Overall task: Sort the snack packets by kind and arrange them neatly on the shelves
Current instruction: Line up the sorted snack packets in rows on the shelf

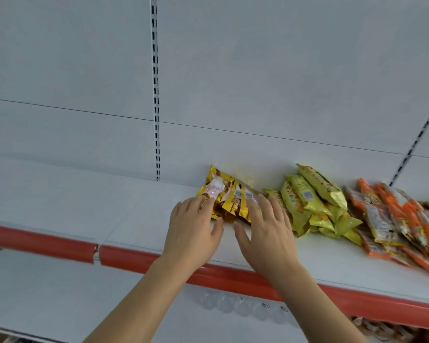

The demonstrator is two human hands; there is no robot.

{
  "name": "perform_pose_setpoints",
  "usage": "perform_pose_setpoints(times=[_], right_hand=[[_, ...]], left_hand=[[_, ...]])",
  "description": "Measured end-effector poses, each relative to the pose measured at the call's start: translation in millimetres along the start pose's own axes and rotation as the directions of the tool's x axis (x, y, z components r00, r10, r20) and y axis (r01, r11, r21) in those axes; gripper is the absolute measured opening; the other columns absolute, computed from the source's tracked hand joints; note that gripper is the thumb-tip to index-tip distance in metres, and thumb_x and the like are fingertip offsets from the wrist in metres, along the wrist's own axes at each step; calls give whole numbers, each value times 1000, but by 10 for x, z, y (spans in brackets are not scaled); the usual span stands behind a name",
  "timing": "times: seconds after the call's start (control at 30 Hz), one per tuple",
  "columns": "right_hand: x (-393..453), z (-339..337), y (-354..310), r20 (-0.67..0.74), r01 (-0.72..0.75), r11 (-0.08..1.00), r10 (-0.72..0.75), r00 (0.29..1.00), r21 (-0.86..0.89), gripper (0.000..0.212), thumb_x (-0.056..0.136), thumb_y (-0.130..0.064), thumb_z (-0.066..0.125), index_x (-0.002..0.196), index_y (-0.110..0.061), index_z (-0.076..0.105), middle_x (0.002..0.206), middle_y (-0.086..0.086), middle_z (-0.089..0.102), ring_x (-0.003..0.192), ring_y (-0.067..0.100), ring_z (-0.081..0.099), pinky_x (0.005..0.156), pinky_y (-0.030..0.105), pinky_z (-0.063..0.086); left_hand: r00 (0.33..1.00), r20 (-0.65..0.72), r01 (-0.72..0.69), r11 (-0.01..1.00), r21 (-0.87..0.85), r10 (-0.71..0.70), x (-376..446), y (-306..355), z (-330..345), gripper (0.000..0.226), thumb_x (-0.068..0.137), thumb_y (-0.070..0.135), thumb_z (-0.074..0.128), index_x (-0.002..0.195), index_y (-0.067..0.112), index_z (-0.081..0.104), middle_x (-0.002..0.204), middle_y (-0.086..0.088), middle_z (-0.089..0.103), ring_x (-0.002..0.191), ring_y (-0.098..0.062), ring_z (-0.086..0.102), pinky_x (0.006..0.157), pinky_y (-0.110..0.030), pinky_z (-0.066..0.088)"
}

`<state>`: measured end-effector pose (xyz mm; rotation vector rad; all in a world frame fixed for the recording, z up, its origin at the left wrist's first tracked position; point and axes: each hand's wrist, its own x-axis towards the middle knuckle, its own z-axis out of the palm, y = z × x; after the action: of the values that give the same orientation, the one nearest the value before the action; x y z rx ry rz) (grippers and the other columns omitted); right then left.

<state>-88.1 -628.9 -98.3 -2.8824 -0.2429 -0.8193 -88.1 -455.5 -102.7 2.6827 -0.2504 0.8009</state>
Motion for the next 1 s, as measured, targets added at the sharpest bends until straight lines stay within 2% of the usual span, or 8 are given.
perform_pose_setpoints(times=[0.3,0.43,0.6,0.77,0.83,0.9,0.93,1.0], right_hand=[[391,202,200,291,1,1000,8,957,-30,73,96,-50,43,157,-16,21,161,6,28,153,30,12,124,44,16],[472,244,270,338,46,998,-30,941,-39,43,95,-28,45,137,-16,46,143,4,49,137,26,38,107,37,42],[513,176,385,348,103,994,-106,931,29,26,97,-32,49,120,-25,60,119,-6,60,114,22,55,84,36,50],[497,108,321,14,33,981,-36,999,193,16,97,-19,57,91,-22,71,76,-7,64,70,22,61,59,34,48],[471,80,198,-250,-6,976,61,966,217,15,94,-11,59,94,-17,74,73,-3,68,59,23,61,49,35,50],[424,77,7,-418,23,978,68,906,209,18,91,-9,60,100,-14,75,84,-1,73,62,22,65,48,33,51],[396,91,-106,-452,68,977,31,892,201,22,90,-7,60,106,-12,75,95,-1,75,71,21,69,54,32,55],[327,161,-303,-453,171,968,-72,888,182,30,89,-3,59,116,-10,73,116,1,72,97,21,71,74,31,57]], left_hand=[[993,114,10,1000,-13,-8,499,75,216,41,103,39,48,133,15,60,119,-3,66,103,-26,59,81,-36,47],[981,192,37,995,-91,-19,612,102,310,37,104,42,49,133,20,59,114,0,65,105,-21,59,75,-31,43],[976,218,29,985,-167,8,711,25,433,31,102,40,56,127,22,64,121,3,64,111,-19,60,79,-27,43],[979,203,49,974,-221,-3,794,-54,437,29,102,39,58,120,21,72,115,-2,60,111,-23,58,80,-31,44],[994,83,89,946,-312,-66,816,-89,352,25,103,35,56,99,19,74,104,-1,58,101,-27,60,73,-31,41],[982,160,163,886,-434,-102,847,-87,225,43,107,41,46,79,15,65,86,0,61,89,-27,63,70,-33,44],[950,294,256,811,-526,-109,868,-72,137,52,108,47,40,76,13,64,80,-2,67,86,-26,66,75,-35,51],[816,572,548,440,-712,-90,881,-29,-4,59,107,56,39,81,14,70,85,-9,77,82,-24,72,81,-39,61]])
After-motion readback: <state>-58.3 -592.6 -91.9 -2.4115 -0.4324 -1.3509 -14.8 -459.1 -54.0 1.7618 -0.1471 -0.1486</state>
